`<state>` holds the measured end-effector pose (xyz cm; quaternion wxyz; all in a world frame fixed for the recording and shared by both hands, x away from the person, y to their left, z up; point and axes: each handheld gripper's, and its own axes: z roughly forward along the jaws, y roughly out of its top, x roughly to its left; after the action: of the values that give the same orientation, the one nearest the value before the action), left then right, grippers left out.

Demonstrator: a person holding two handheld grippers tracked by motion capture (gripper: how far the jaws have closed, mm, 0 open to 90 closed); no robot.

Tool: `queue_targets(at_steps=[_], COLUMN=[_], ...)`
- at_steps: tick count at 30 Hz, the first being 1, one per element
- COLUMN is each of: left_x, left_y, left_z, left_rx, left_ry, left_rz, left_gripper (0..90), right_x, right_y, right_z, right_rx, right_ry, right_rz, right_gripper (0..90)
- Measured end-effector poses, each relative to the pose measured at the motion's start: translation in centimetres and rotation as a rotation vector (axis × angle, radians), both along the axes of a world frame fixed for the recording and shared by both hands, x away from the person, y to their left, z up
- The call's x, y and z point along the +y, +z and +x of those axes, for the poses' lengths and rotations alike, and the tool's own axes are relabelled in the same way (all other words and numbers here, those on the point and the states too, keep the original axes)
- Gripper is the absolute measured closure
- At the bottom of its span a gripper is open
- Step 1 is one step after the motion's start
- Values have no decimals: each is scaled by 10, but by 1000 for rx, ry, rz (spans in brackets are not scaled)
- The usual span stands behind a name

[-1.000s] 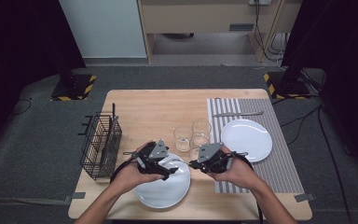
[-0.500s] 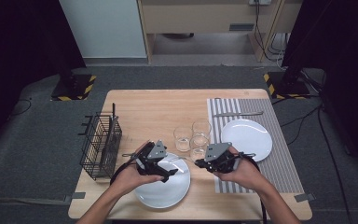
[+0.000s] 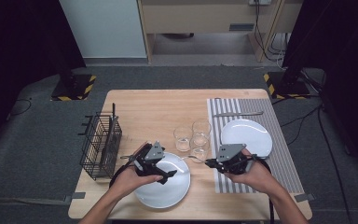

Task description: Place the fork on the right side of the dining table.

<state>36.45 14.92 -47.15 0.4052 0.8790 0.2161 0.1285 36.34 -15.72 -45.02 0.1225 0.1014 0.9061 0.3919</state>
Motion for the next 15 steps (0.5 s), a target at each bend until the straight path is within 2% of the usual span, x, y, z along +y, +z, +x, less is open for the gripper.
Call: queue_targets(at_steps=[15], left_x=[7], left_y=[-6], left_z=[-3], left_rx=[0], left_ry=[31], left_rz=[-10], left_gripper=[34], right_x=[-25], right_y=[3], right_z=[-7], right_rx=[-13], right_ry=[-32], right_rz=[24], right_gripper=[872])
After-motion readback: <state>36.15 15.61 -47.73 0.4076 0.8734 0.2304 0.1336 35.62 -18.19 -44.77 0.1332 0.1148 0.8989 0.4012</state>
